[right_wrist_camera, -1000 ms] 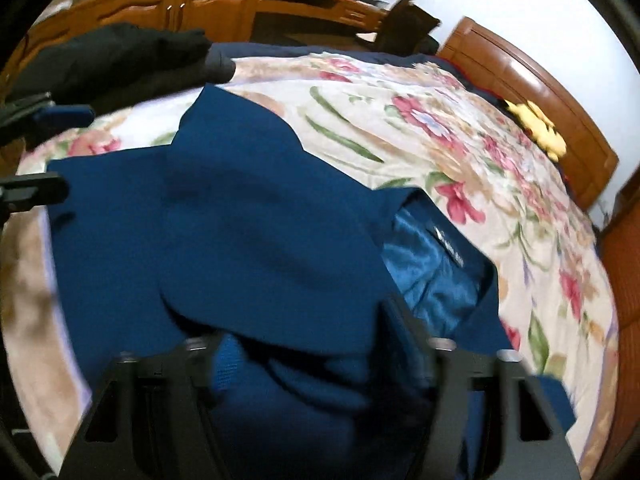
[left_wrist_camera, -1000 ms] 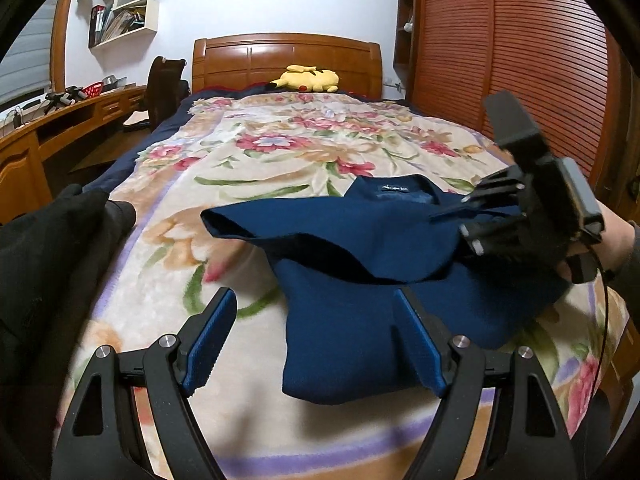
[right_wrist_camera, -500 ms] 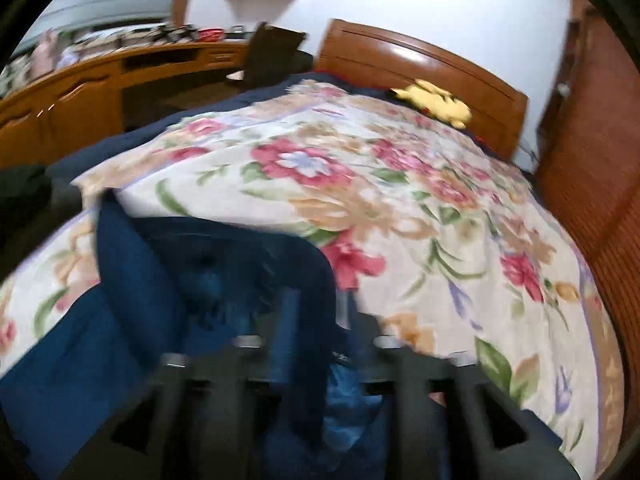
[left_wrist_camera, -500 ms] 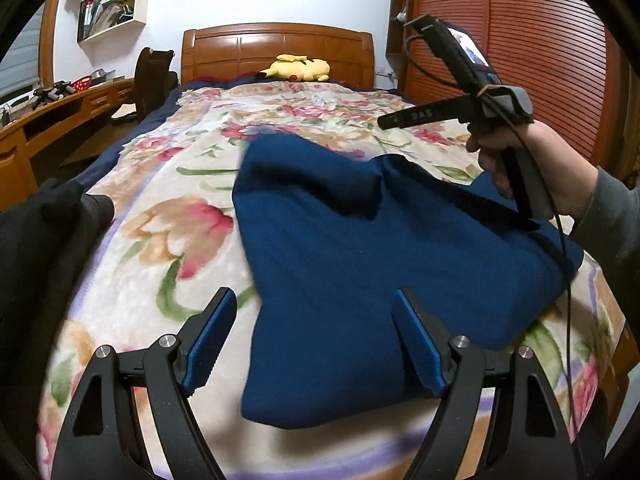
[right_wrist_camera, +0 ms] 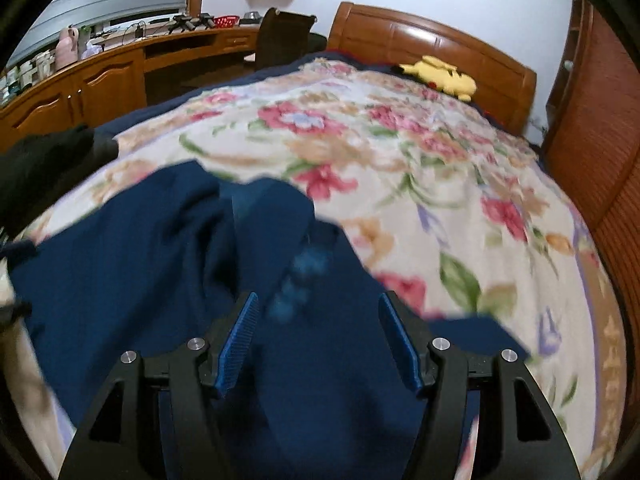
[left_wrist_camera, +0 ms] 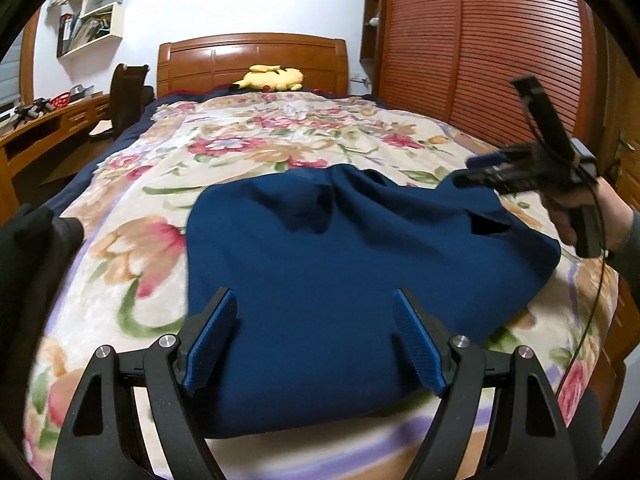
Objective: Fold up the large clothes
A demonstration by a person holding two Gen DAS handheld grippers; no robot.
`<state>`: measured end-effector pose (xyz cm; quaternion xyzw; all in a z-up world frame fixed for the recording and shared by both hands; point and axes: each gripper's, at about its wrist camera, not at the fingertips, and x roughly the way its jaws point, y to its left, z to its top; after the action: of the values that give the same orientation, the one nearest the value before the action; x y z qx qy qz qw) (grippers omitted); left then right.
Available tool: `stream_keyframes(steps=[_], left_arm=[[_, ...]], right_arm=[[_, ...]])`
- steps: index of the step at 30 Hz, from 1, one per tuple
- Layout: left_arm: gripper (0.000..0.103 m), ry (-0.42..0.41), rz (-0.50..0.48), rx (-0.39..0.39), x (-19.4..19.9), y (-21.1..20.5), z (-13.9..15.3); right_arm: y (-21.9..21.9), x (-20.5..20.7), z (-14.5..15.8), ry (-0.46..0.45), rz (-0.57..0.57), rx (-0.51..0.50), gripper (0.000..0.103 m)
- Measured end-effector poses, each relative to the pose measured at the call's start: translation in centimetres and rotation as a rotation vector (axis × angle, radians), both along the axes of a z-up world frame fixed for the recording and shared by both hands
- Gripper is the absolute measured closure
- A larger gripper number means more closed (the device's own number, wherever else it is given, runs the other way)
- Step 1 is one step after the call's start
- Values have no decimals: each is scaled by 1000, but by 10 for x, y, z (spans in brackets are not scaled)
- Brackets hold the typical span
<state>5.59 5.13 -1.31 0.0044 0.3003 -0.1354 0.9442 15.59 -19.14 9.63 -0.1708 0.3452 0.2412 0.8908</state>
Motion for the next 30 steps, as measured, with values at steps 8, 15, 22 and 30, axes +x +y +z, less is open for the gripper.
stream_keyframes(steps=[8, 15, 22, 30], left_arm=[[22, 10, -35, 24, 1, -23, -6], [22, 18, -33, 37, 1, -28, -9], [22, 27, -21, 35, 5, -27, -12], [22, 38, -19, 44, 9, -28, -16]], right_arm=[[-23, -34, -12, 95, 30, -53, 39], [-12, -4, -27, 109, 32, -169, 98], [22, 57, 9, -42, -43, -153, 98], [91, 113, 13, -137, -56, -218, 98]])
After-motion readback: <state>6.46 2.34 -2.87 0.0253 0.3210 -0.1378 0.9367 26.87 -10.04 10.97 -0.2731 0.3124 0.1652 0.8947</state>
